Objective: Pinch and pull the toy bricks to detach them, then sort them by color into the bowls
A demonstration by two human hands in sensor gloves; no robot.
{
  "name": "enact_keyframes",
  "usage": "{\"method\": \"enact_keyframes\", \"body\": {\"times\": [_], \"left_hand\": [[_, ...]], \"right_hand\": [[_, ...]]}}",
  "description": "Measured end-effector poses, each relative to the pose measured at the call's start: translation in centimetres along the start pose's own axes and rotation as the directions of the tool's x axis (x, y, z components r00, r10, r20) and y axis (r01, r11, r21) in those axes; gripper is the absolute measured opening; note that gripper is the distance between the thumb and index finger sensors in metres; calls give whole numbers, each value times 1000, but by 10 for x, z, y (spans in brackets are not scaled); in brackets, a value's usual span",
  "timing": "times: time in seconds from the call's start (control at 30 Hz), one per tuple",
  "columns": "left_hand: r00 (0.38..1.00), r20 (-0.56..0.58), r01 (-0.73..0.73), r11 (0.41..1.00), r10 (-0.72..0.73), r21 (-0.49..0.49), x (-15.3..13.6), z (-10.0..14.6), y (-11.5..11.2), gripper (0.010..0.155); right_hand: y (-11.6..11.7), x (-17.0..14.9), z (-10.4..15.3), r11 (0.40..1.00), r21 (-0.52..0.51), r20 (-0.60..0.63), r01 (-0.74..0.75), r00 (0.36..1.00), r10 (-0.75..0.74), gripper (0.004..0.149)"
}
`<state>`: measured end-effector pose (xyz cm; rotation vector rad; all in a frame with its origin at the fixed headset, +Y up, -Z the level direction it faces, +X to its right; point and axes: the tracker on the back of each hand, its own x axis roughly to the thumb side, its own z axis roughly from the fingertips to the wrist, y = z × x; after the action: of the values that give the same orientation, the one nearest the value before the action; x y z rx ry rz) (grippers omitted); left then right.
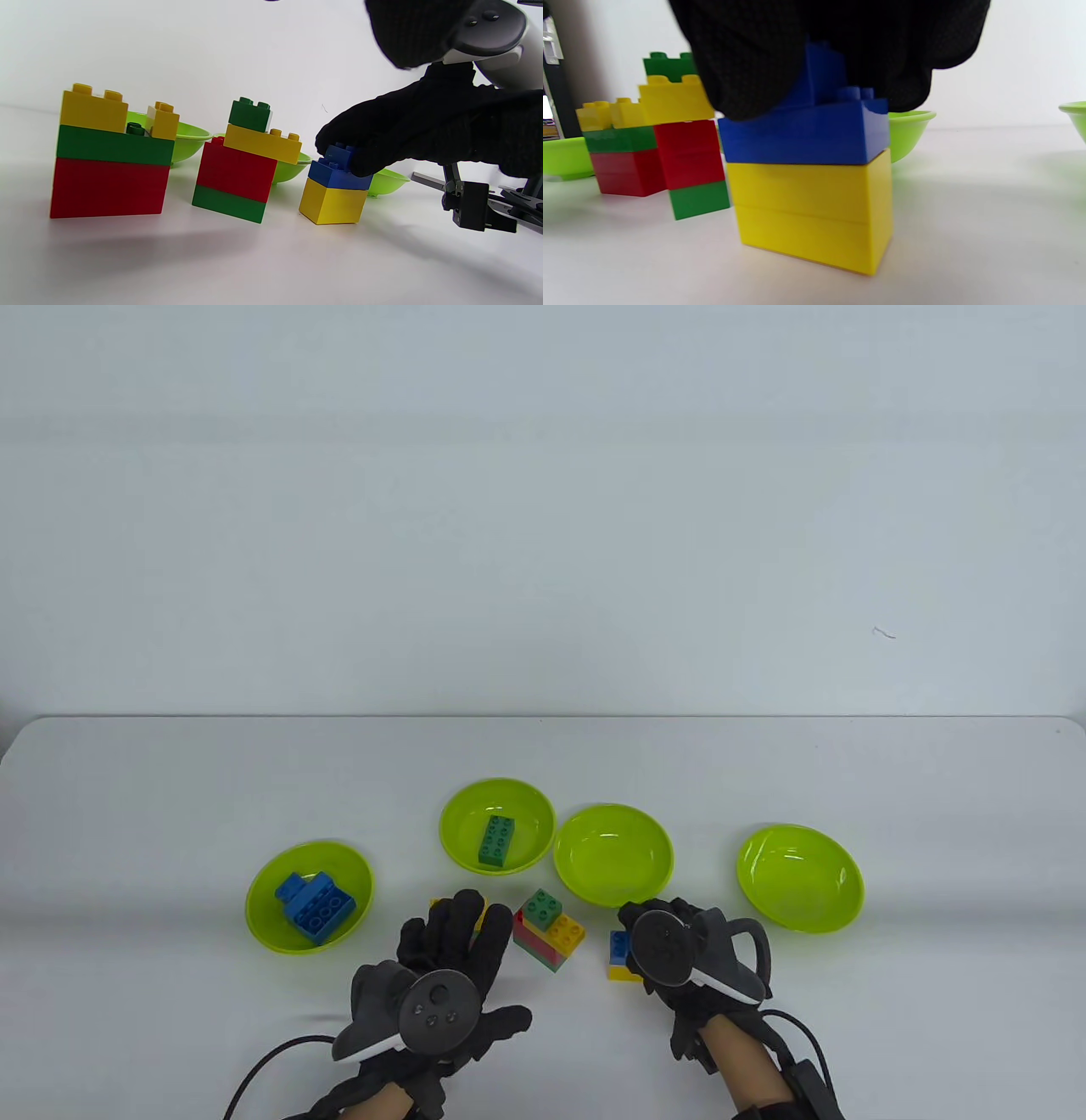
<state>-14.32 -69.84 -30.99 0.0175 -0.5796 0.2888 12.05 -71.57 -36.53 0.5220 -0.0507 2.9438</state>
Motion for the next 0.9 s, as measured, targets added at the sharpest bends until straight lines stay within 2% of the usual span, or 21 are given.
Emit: {"method": "enact_keyframes", "body": {"times": [0.13,0.33,0.43,0.63,0.8,0.9], "left_hand": [[999,40,-34,998,32,56,8,-1,2,94],[971,115,-225,965,210,137,29,-16,3,89],[946,141,-311,939,292,148,34,-25,-3,86],[926,190,-357,921,327,158,34,-24,-14,79],[926,214,-348,924,312,160,35,-23,-20,70],[906,207,-406,897,369,176,33,-24,-24,67]], "right_hand": [[-24,7,13,998,-54,51,27,998,-24,58],[-72,31,39,960,-147,184,240,960,-212,58],[-83,41,50,932,-162,240,324,929,-282,58],[-82,54,66,924,-181,284,336,918,-278,58],[-72,51,68,924,-164,279,347,914,-294,58],[-67,47,69,914,-165,278,370,907,-317,58]]}}
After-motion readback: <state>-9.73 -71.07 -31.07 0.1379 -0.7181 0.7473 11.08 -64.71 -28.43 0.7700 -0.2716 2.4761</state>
